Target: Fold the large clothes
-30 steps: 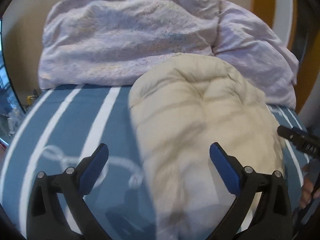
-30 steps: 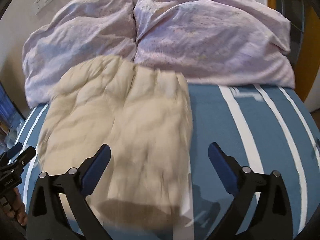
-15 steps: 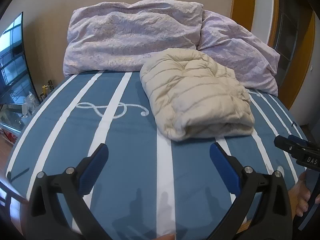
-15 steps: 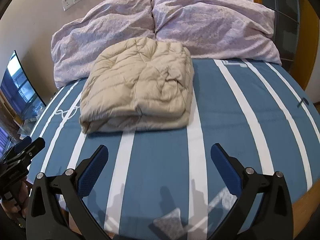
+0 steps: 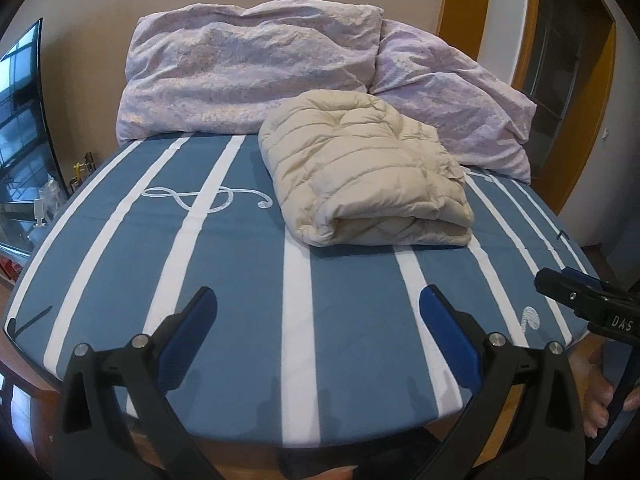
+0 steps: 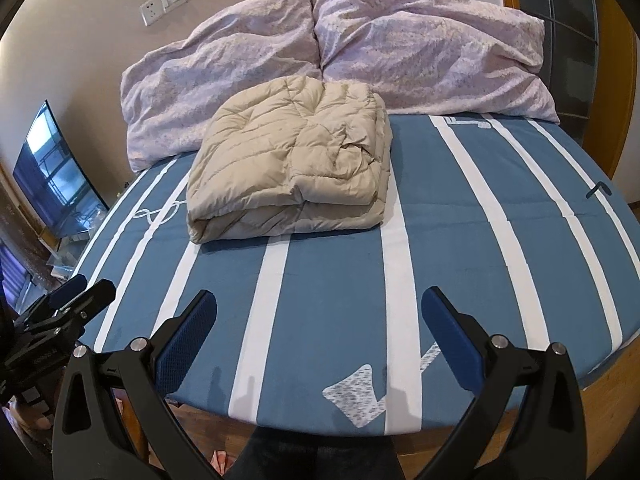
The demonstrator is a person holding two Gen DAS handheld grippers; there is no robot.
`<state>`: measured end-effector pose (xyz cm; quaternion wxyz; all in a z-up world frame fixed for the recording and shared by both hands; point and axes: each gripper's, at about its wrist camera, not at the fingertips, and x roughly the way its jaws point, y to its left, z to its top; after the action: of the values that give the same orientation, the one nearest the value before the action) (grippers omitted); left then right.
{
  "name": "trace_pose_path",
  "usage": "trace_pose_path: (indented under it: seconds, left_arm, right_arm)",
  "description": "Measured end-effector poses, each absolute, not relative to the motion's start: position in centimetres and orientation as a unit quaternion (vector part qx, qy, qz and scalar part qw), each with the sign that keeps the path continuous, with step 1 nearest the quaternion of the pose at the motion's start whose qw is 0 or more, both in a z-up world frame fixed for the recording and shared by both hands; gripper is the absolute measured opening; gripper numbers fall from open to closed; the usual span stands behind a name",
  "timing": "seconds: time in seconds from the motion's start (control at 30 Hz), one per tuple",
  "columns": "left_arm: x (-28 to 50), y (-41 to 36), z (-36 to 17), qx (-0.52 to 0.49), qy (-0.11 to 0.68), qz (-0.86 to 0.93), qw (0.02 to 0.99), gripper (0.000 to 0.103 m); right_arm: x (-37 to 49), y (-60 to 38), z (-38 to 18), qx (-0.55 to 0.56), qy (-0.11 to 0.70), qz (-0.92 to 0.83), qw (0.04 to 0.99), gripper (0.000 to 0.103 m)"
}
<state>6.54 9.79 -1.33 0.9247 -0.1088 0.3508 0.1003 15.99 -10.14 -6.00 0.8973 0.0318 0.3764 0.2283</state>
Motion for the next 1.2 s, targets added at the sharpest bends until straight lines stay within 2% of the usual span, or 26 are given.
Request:
trace_pose_path:
  seconds: [1.2]
  left_arm:
    - [6.78, 9.09, -1.72, -0.133, 0.357, 0.058, 0.923, 0.101]
  right_arm:
    - [15.5, -9.76, -6.26, 0.048, 0.389, 0.253, 0.884, 0.102]
